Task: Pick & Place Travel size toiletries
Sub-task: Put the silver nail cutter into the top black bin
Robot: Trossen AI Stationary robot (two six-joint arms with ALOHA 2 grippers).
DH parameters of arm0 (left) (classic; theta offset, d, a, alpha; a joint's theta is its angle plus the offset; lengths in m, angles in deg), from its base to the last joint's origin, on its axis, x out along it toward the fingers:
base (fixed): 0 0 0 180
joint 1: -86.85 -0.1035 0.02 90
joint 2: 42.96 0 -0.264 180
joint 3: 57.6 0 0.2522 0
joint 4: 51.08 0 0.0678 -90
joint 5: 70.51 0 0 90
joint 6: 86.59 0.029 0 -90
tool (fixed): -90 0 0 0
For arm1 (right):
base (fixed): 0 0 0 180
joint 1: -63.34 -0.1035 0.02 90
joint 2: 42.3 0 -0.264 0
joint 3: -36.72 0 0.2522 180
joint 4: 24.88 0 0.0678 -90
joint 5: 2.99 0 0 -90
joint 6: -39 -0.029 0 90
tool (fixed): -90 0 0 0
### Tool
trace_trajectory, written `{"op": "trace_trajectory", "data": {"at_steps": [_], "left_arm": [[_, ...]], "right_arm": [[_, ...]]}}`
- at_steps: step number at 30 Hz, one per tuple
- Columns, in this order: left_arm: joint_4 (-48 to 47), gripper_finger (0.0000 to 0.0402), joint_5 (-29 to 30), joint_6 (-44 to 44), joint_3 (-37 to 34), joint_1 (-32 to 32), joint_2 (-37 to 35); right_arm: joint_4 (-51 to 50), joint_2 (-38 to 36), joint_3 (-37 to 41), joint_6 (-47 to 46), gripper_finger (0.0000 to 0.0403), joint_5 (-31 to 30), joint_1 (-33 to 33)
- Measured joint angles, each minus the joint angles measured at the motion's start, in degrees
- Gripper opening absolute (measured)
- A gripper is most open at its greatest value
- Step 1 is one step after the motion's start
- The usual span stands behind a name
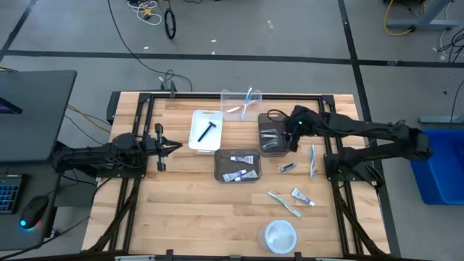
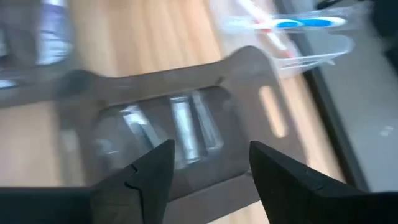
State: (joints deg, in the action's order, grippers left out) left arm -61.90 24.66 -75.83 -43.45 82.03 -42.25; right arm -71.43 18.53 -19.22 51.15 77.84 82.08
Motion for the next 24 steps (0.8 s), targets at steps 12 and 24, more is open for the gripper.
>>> {"op": "trace_trajectory", "data": {"at_steps": [12,24], "left_arm": [[-0.02,0.0027,-0.01,0.0,-0.02,0.0,0.02],[-0.01,0.0027,-0.02,-0.01,-0.01,0.01,0.0]], "right_arm": [[-9.67,-6.67,-0.04,-2.32,0.021,10.15,-13.31],[-9.74,-3.86,3.62,3.5,0.0194,14.27,-25.97]]}}
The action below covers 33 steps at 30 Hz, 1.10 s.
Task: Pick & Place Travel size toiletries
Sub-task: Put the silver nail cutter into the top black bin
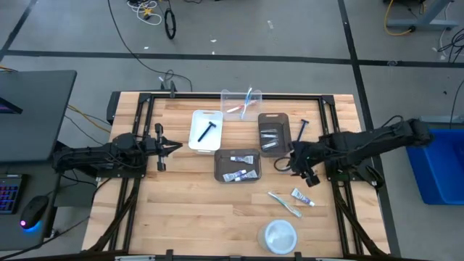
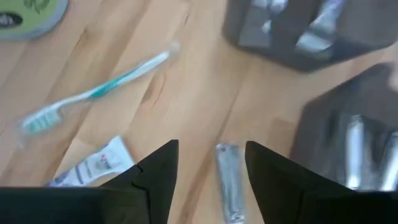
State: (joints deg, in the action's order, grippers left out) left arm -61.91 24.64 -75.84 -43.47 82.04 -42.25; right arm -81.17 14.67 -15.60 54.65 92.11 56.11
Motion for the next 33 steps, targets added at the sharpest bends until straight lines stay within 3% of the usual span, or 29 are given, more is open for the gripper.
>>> {"op": "trace_trajectory", "data": {"at_steps": [13,21,33], "left_arm": [[0.05,0.0027,0.02,0.01,0.0,0.0,0.02],[0.05,0.0027,0.02,0.01,0.0,0.0,0.02],[0.03,0.0027,0.02,0.01,0.0,0.01,0.01]], "right_arm": [[1.8,11.84,0.86,-0.14,0.0238,-0.59,0.58],[1.9,19.93,0.86,1.55,0.0254,-5.47,1.82],[4.21,24.81,0.86,5.23,0.0232,-7.01,1.6]]}}
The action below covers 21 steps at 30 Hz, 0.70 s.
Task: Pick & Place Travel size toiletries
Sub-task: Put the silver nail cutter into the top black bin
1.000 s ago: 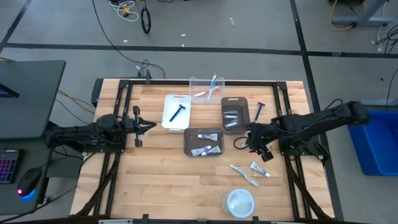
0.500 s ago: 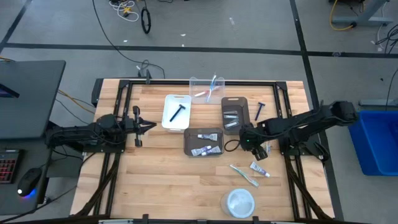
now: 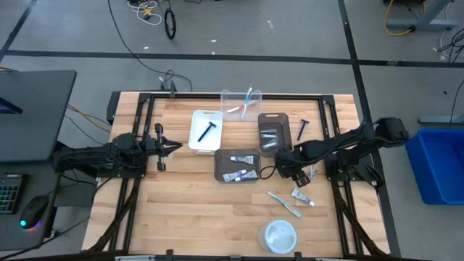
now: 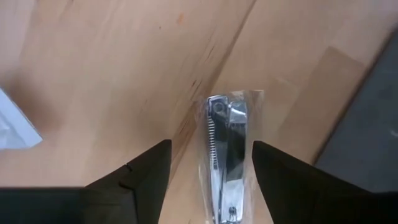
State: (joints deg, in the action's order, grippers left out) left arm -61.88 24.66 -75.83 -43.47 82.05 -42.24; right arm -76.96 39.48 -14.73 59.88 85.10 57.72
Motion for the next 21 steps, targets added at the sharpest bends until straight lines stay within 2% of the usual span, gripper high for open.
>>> {"op": "trace_trajectory", "data": {"at_steps": [9,21], "left_arm": [[0.0,0.0027,0.0,-0.02,0.01,-0.02,0.01],[0.0,0.0027,0.0,0.0,0.01,0.0,0.01]], "right_arm": [[0.91,2.77,-0.22,0.07,0.0208,0.2,0.0],[0.47,2.75,-0.15,-0.46,0.0166,0.61,-0.82]]}}
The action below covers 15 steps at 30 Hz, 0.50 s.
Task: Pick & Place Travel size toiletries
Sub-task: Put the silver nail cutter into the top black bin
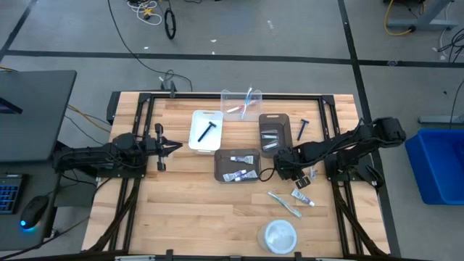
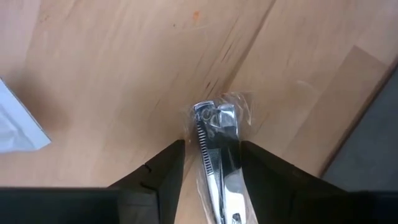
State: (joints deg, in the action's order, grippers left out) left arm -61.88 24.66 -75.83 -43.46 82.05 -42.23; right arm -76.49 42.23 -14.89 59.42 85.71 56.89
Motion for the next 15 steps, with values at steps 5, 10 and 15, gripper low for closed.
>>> {"op": "trace_trajectory", "data": {"at_steps": [5,10,15], "left_arm": [[0.0,0.0027,0.0,-0.02,-0.01,-0.02,-0.01],[0.0,0.0027,-0.02,0.0,-0.01,-0.02,0.0],[0.0,0.0027,-0.02,0.0,-0.01,-0.01,-0.02]], "right_arm": [[-0.27,-1.15,0.14,-0.01,0.0167,-0.92,-0.74],[-0.57,-1.97,0.22,-0.03,0.0192,-4.23,-0.71],[-0.55,-1.97,0.22,0.81,0.0223,-4.72,-0.82]]}}
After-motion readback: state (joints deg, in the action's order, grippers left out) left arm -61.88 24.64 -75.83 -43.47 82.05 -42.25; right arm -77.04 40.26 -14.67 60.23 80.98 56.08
